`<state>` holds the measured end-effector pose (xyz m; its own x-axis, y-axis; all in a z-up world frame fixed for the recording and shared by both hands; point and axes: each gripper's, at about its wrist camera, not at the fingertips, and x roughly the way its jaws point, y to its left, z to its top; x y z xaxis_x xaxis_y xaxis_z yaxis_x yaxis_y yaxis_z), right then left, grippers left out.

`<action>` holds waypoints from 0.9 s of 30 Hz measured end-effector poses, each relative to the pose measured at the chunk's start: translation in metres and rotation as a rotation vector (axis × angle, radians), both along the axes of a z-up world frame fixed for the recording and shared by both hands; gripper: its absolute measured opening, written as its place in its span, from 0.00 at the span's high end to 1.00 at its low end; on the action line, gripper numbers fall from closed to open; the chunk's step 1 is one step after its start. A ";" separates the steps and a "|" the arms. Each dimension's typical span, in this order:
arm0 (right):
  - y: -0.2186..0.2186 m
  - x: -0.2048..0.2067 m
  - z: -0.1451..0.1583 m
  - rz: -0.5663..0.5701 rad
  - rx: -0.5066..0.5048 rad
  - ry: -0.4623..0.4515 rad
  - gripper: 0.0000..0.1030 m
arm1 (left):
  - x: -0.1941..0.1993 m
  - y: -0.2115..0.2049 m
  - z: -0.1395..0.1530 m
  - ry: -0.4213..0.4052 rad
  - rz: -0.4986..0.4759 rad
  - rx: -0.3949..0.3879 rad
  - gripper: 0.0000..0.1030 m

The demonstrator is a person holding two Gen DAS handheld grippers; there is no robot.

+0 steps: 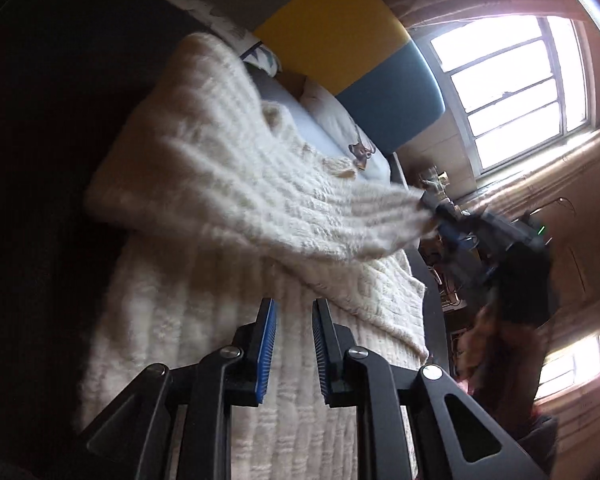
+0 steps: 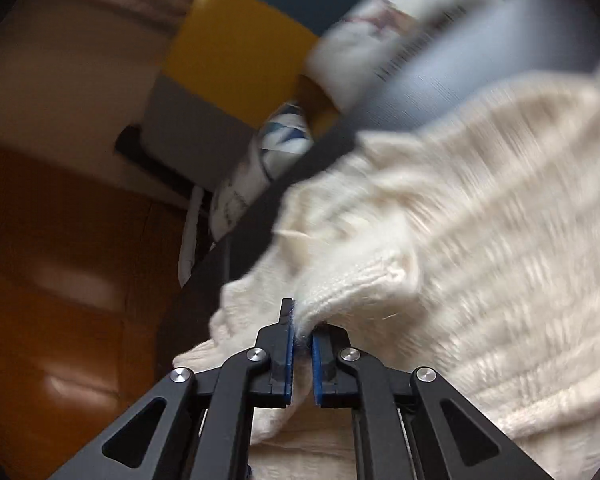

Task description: Fold clothes

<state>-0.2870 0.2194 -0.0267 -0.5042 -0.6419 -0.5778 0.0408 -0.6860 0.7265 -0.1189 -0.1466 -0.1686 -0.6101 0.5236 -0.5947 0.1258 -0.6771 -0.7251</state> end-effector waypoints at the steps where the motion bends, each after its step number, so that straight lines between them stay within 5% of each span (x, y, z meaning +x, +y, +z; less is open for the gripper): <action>1: -0.008 -0.005 0.018 0.034 0.034 0.037 0.93 | -0.004 0.002 0.003 0.006 0.002 -0.004 0.84; 5: -0.037 -0.017 0.094 0.131 0.088 0.176 0.92 | -0.030 0.005 0.007 -0.011 0.049 -0.041 0.84; 10: -0.054 -0.022 0.179 0.188 0.025 0.324 0.92 | -0.051 -0.014 -0.001 -0.075 0.192 -0.054 0.84; 15: -0.025 -0.015 0.213 0.147 0.012 0.448 0.92 | -0.033 -0.051 -0.008 -0.083 0.340 0.004 0.84; 19: 0.035 -0.009 0.161 0.036 0.027 0.376 0.92 | -0.018 -0.052 -0.017 -0.098 0.314 -0.021 0.85; 23: 0.100 0.005 0.041 -0.116 0.035 0.113 0.91 | -0.001 -0.050 -0.014 -0.085 0.277 -0.047 0.85; 27: 0.137 0.028 -0.046 -0.217 -0.019 -0.061 0.88 | 0.016 -0.056 -0.016 -0.080 0.277 0.039 0.84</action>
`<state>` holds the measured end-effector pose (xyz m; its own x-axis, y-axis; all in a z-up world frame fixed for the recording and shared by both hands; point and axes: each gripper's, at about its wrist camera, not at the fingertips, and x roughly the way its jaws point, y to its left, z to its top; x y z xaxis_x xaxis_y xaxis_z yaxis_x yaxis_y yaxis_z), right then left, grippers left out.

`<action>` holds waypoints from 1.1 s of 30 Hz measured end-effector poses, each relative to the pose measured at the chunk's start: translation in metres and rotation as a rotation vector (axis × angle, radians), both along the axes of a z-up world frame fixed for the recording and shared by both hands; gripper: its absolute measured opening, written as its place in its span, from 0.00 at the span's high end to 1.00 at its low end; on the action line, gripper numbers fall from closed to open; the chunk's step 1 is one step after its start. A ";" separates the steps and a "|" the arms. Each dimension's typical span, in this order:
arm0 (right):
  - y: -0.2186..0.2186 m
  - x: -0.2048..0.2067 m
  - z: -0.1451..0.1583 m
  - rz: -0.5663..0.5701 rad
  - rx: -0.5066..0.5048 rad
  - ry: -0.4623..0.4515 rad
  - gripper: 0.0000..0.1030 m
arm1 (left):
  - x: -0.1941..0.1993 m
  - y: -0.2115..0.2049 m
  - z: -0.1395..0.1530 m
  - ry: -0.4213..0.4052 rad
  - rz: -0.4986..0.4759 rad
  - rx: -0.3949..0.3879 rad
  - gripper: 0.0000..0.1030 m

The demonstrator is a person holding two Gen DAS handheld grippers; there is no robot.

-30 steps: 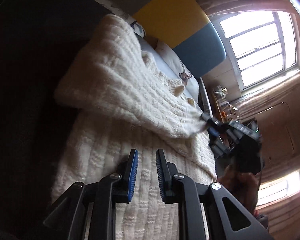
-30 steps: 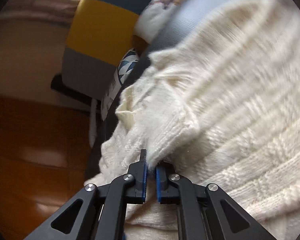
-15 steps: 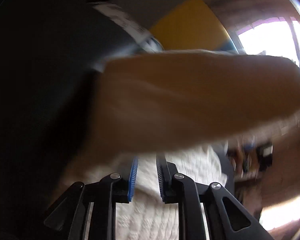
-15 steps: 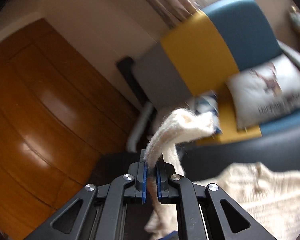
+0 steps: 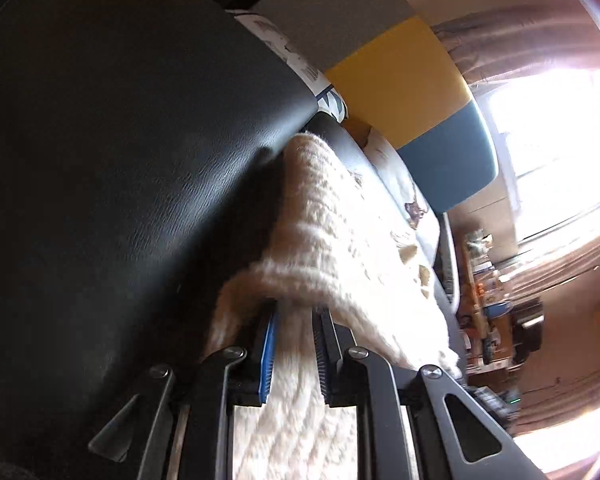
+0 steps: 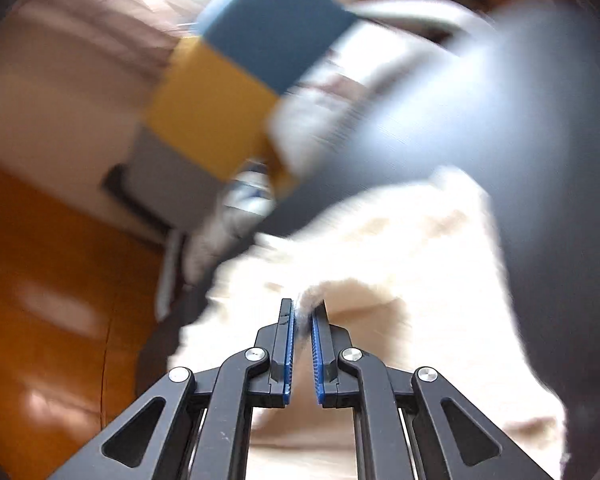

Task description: Fold clothes

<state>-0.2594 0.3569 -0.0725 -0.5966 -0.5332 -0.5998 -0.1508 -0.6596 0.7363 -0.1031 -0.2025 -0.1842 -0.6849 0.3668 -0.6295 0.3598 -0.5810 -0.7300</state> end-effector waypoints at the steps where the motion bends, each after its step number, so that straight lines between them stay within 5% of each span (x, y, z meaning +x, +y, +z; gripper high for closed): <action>1: 0.004 0.005 -0.012 -0.012 -0.024 -0.014 0.88 | 0.005 -0.002 -0.001 0.014 0.012 0.037 0.83; 4: 0.005 0.009 -0.024 -0.016 -0.074 0.013 0.88 | 0.010 -0.005 0.000 0.049 0.041 0.114 0.81; 10: 0.025 0.013 -0.014 -0.068 -0.264 0.074 0.43 | -0.001 0.000 0.001 0.037 0.047 0.143 0.78; 13: 0.030 0.014 -0.008 -0.122 -0.315 0.076 0.36 | -0.014 0.002 0.000 -0.025 0.053 0.115 0.78; 16: 0.028 0.008 -0.008 -0.181 -0.310 0.050 0.39 | -0.028 0.002 -0.004 -0.055 0.047 0.077 0.82; 18: 0.020 0.001 0.000 -0.161 -0.202 0.025 0.48 | -0.033 0.002 -0.004 -0.051 0.032 0.052 0.89; 20: 0.010 -0.005 0.014 -0.100 -0.056 0.025 0.73 | -0.034 0.003 0.004 -0.017 0.001 0.008 0.92; 22: 0.001 -0.004 0.035 -0.035 0.083 0.072 0.81 | -0.032 0.006 0.015 0.029 -0.046 -0.043 0.93; 25: -0.006 0.013 0.070 0.020 0.243 0.194 0.84 | -0.043 0.016 0.018 0.019 -0.128 -0.123 0.93; 27: -0.002 0.022 0.074 0.017 0.335 0.195 0.84 | -0.045 0.016 0.012 -0.006 -0.161 -0.140 0.93; 31: 0.014 0.018 0.033 -0.002 0.337 0.032 0.83 | -0.041 0.005 0.006 -0.020 -0.143 -0.068 0.89; 33: 0.029 0.024 0.019 -0.034 0.140 0.029 0.78 | -0.040 0.001 0.001 -0.024 -0.133 -0.020 0.89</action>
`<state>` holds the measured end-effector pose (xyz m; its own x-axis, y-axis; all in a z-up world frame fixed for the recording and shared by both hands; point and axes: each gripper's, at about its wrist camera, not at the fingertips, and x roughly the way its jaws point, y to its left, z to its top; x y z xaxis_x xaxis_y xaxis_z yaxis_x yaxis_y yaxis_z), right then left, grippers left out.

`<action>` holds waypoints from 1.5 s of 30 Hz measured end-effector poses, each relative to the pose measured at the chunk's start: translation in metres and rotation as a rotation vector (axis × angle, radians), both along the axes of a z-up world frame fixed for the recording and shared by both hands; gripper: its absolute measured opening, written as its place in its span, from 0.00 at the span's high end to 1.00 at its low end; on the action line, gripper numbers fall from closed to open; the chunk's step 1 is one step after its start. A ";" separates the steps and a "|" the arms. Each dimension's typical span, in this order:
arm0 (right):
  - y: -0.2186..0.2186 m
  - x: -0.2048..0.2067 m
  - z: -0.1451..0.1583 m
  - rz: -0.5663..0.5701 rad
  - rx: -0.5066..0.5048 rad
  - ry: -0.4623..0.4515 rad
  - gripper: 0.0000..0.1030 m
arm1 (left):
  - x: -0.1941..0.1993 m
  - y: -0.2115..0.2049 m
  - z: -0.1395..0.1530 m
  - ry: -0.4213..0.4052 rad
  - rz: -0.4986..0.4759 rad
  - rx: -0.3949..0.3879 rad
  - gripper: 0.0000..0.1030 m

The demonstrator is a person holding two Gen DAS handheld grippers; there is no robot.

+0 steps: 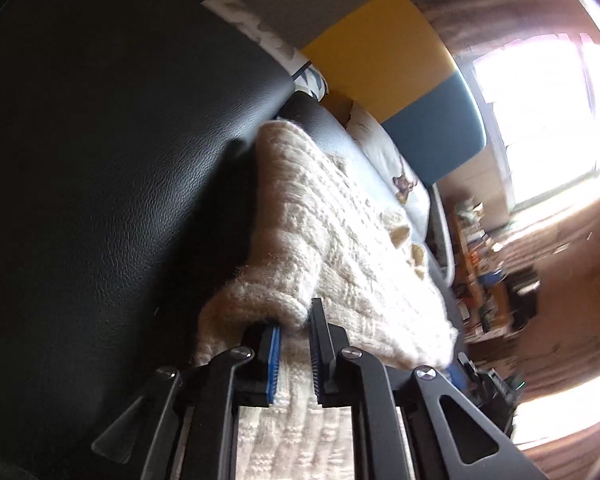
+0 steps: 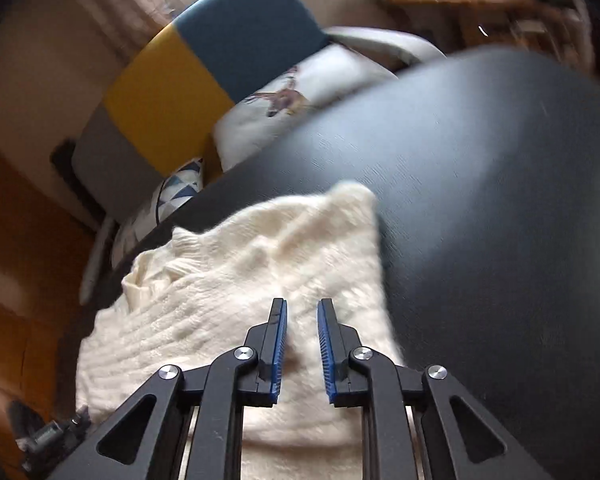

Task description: Fold clothes

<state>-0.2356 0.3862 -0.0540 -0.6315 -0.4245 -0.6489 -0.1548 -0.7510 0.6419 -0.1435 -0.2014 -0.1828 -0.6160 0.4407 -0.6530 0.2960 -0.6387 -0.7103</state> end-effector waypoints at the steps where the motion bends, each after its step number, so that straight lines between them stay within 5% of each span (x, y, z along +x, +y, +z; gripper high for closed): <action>1: 0.008 0.004 -0.007 -0.014 -0.130 0.007 0.60 | 0.003 -0.001 0.000 0.000 0.000 0.000 0.89; 2: 0.010 0.010 -0.009 -0.016 -0.195 0.013 0.43 | 0.008 -0.002 0.000 0.001 -0.001 -0.003 0.88; 4: 0.013 0.020 -0.009 -0.011 -0.277 0.023 0.37 | 0.016 -0.005 0.000 0.003 0.002 -0.005 0.88; 13: -0.024 0.002 -0.017 -0.046 -0.278 0.005 0.37 | 0.009 0.007 -0.001 -0.003 0.009 -0.023 0.88; 15: -0.028 -0.005 -0.016 -0.082 -0.251 0.008 0.48 | 0.011 0.009 0.005 0.001 0.012 -0.055 0.87; 17: -0.033 -0.011 -0.005 -0.061 -0.144 0.009 0.90 | 0.015 0.014 0.016 0.046 0.000 -0.123 0.87; 23: -0.067 0.000 0.049 0.094 0.370 0.106 0.91 | 0.014 0.032 0.017 0.069 -0.128 -0.221 0.89; 29: -0.029 0.012 0.002 0.028 0.262 -0.013 0.92 | 0.025 0.023 0.018 0.041 -0.164 -0.213 0.90; 34: -0.024 0.022 0.022 0.026 0.270 0.046 0.91 | 0.041 0.001 0.031 0.070 -0.131 -0.085 0.89; 36: -0.024 0.026 0.035 0.018 0.314 0.067 0.84 | 0.046 -0.003 0.044 0.114 -0.111 -0.087 0.89; 38: -0.028 0.027 0.046 0.023 0.347 0.093 0.51 | 0.046 -0.003 0.058 0.162 -0.096 -0.098 0.85; 39: -0.031 0.028 0.051 0.026 0.363 0.107 0.44 | 0.042 -0.001 0.063 0.178 -0.092 -0.108 0.85; 42: -0.039 0.029 0.068 0.037 0.409 0.147 0.41 | 0.018 0.012 0.068 0.181 -0.111 -0.123 0.84; 45: -0.080 0.018 0.075 0.178 0.421 0.203 0.26 | -0.010 0.028 0.064 0.156 -0.137 -0.151 0.82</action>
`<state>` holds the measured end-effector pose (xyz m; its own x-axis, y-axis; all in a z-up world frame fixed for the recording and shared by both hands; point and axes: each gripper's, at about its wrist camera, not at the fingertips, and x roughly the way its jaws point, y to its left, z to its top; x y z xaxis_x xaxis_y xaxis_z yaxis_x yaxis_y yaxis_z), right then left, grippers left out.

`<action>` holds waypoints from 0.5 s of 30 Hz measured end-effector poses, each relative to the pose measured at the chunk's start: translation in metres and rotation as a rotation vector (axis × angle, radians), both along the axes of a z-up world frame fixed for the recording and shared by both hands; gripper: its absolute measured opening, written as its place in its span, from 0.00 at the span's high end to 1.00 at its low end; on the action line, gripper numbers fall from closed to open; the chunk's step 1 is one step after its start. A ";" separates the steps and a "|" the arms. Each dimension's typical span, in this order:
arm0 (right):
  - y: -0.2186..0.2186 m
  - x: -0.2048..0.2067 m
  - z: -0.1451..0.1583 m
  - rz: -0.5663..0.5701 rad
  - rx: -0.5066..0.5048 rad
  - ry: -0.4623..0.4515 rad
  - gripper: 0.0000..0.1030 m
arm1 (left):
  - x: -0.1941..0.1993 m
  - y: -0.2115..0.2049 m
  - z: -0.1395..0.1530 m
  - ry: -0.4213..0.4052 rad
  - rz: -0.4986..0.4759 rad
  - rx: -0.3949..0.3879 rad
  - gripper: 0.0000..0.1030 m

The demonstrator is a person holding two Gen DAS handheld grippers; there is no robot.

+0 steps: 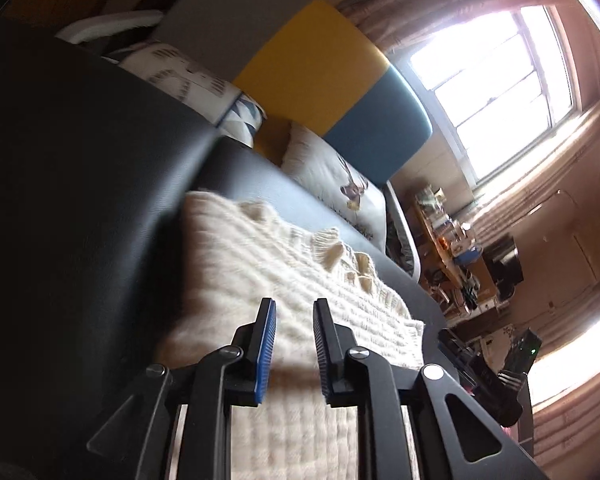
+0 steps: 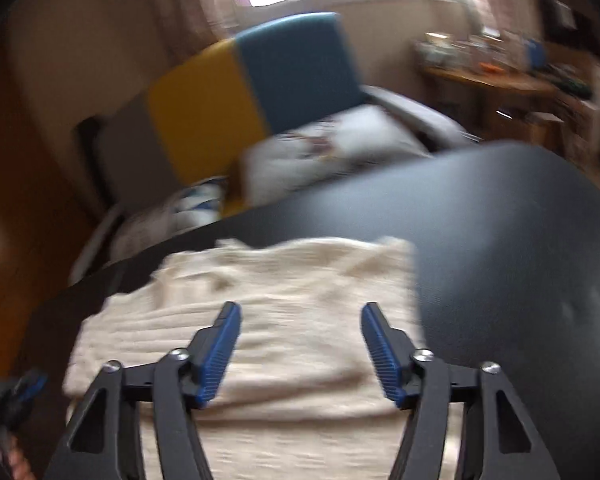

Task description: Fold clothes

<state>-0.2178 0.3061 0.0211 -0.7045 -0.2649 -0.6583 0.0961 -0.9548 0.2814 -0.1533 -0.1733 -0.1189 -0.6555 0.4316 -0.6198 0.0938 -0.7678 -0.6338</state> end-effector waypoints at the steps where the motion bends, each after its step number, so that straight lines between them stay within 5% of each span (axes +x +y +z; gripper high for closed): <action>1: -0.017 -0.004 -0.003 0.052 0.023 -0.002 0.22 | -0.007 0.006 -0.010 -0.042 0.003 -0.039 0.82; 3: -0.042 -0.014 -0.018 0.104 0.114 -0.044 0.20 | -0.014 0.014 -0.035 -0.130 0.008 -0.097 0.83; 5: -0.054 -0.023 -0.045 0.088 0.227 -0.130 0.20 | -0.004 0.016 -0.044 -0.080 0.010 -0.135 0.90; 8: -0.041 -0.015 -0.075 0.069 0.224 -0.146 0.19 | 0.005 0.019 -0.043 -0.037 -0.001 -0.165 0.90; 12: -0.038 -0.017 -0.071 0.112 0.220 -0.169 0.16 | 0.017 0.022 -0.033 0.030 0.005 -0.200 0.82; 15: -0.033 -0.029 -0.054 0.146 0.096 -0.216 0.15 | 0.020 0.030 -0.035 0.061 -0.006 -0.236 0.81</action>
